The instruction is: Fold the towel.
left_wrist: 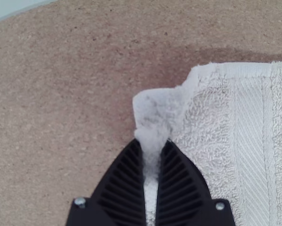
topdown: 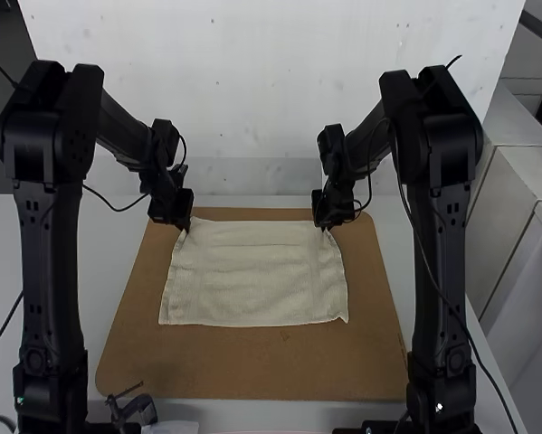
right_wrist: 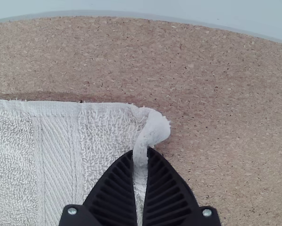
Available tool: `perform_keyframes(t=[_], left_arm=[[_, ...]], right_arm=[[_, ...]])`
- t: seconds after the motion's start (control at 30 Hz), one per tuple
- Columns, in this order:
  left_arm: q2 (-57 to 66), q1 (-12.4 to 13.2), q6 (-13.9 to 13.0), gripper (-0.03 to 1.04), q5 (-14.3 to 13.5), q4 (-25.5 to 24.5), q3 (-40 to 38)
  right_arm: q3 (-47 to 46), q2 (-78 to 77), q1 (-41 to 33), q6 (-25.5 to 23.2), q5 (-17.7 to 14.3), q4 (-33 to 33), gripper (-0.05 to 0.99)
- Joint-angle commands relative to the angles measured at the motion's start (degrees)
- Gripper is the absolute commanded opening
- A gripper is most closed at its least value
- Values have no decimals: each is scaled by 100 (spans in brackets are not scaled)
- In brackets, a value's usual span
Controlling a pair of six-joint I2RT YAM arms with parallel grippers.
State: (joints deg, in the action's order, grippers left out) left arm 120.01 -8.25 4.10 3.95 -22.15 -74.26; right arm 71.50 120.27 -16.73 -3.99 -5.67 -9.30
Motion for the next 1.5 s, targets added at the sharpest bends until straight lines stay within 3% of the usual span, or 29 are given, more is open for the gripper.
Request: perform_keyframes(t=[0.0, 0.53, 0.67, 1.07, 1.47], left_arm=[[-250, -10, 153, 2, 89, -167, -71], [-1234, -45, 504, 2, 89, -457, -273], [-1471, -221, 531, 2, 36, -509, -273], [-1937, -194, 548, 2, 19, -501, -335], [-2693, -221, 531, 2, 45, -439, 904]], right_arm=[[-93, -74, 21, -234, -347, 359, 2], [-225, -610, 21, -243, -338, 772, 2], [-260, -794, 56, -234, -338, 877, 2], [-699, -1471, 109, -199, -321, 1326, 2], [-1420, -2130, 82, 144, -145, 1009, 2]])
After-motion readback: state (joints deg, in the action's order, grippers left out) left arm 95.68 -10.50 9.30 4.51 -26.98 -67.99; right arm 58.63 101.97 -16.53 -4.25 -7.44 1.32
